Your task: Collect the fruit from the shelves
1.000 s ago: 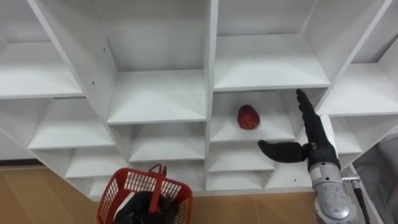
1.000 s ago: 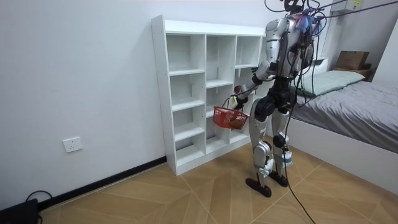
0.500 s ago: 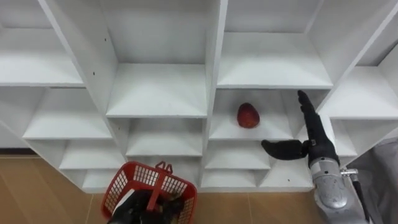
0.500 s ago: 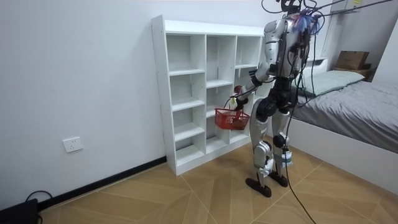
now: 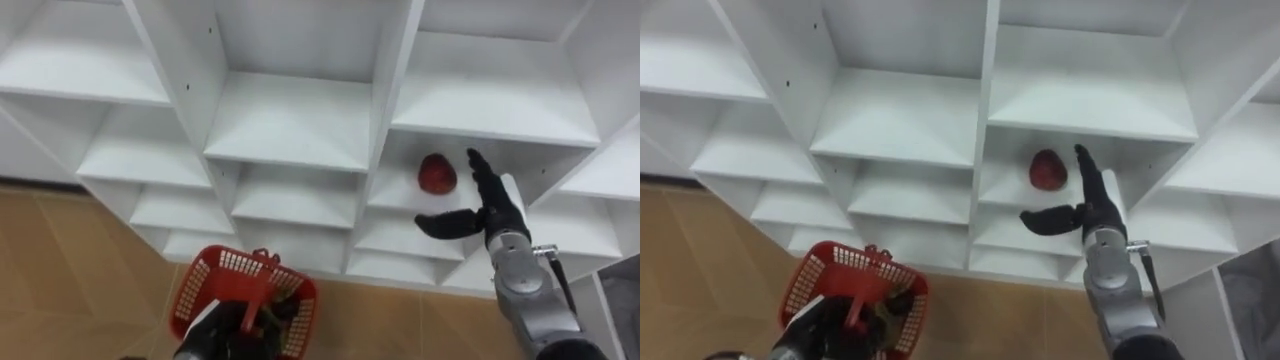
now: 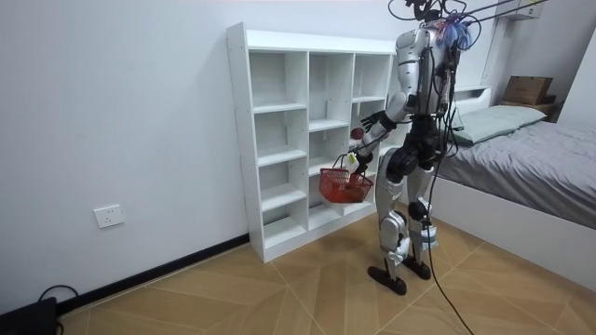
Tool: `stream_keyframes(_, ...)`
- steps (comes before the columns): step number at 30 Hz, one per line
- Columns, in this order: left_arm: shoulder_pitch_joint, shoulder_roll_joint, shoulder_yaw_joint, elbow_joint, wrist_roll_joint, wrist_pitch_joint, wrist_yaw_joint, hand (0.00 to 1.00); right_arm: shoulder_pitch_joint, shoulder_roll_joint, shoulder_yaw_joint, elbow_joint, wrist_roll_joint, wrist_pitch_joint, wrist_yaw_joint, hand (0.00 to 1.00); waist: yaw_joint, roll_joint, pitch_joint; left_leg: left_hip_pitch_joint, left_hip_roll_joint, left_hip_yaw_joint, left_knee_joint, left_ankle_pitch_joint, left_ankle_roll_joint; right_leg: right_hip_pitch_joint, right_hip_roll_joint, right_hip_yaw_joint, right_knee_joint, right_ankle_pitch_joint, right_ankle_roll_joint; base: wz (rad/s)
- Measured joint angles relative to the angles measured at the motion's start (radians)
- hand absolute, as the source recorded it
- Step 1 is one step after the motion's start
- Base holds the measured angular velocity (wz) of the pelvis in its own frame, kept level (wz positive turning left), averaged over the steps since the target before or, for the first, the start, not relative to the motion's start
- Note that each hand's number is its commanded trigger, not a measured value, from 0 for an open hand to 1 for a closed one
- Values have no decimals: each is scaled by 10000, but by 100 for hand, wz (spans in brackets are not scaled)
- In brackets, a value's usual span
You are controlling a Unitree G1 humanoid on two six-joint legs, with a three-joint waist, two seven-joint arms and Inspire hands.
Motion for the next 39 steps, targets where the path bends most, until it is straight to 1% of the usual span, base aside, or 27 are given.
stream_keyframes(2, -243, 1, -170, 194, -9, -2, 7, 100, -220, -5, 164, 257, 12, -5, -204, 0, 161, 4, 16, -424, 31, -19, 202, 1, 0, -391, 6, -40, 143, 0, -6, 6)
stream_keyframes(7, -402, -39, -212, 386, -14, -6, 6, 100, -704, -11, 272, 560, 9, -5, -213, 0, 237, -17, 31, -861, 29, -48, 364, 9, 14, -802, -12, -40, 283, 4, -20, 0)
stream_keyframes(9, -459, -41, -213, 386, -14, -6, 6, 100, -821, -11, 273, 563, 3, -5, -214, 0, 273, -37, 66, -964, 28, -50, 397, 19, 30, -914, -23, -35, 356, 4, -20, 0)
stream_keyframes(11, -606, -62, -216, 395, -13, -6, 8, 100, -931, -64, 273, 562, 1, -5, -217, 0, 402, -65, 131, -1167, 35, -67, 498, 20, 32, -1070, -14, -34, 375, 20, -50, 0)
stream_keyframes(14, -762, -76, -219, 463, -20, -11, 42, 100, -1117, -165, 271, 548, 36, -5, -326, 0, 470, -61, 133, -1568, 33, -133, 585, 43, 56, -1447, -19, -56, 468, 40, -81, 6)
stream_keyframes(19, -801, -76, -221, 503, -17, -8, 82, 100, -1539, -343, 259, 514, 183, -5, -724, 0, 502, -57, 131, -2068, 29, -190, 720, 74, 75, -1913, -51, -139, 575, 50, -98, 4)
stream_keyframes(24, -813, -77, -219, 631, -2, -1, 250, 100, -1780, -681, 211, 518, 196, -5, -1000, 0, 585, -57, 132, -2143, 17, -158, 675, 84, 85, -2089, -107, -180, 710, 46, -92, -1)
stream_keyframes(26, -905, -81, -195, 634, -2, 2, 331, 100, -1810, -859, 109, 557, 471, -5, -1063, 0, 632, -63, 134, -2193, 4, -141, 660, 92, 99, -2148, -125, -182, 712, 46, -91, 0)
stream_keyframes(28, -991, -80, -191, 647, -3, 2, 441, 100, -1811, -904, -163, 586, 534, -5, -1091, 0, 643, -66, 136, -2204, -3, -132, 647, 101, 109, -2178, -136, -173, 728, 45, -89, 0)
stream_keyframes(31, -1141, -75, -170, 767, -3, 5, 519, 100, -1825, -1047, -263, 585, 534, -4, -1287, 0, 635, -91, 151, -2224, -16, -77, 616, 134, 121, -2231, -158, -155, 744, 44, -88, -3)
stream_keyframes(34, -1147, -75, -164, 771, -3, 7, 581, 100, -1825, -1047, -503, 585, 537, 6, -1397, 0, 611, -123, 170, -2220, -15, -9, 618, 147, 133, -2243, -166, -136, 744, 44, -88, -5)
stream_keyframes(39, -1164, -79, -165, 933, -1, 15, 674, 100, -1826, -1052, -521, 625, 524, 15, -1567, 0, 586, -151, 187, -2215, -14, 33, 645, 161, 144, -2254, -181, -134, 788, 45, -89, -1)
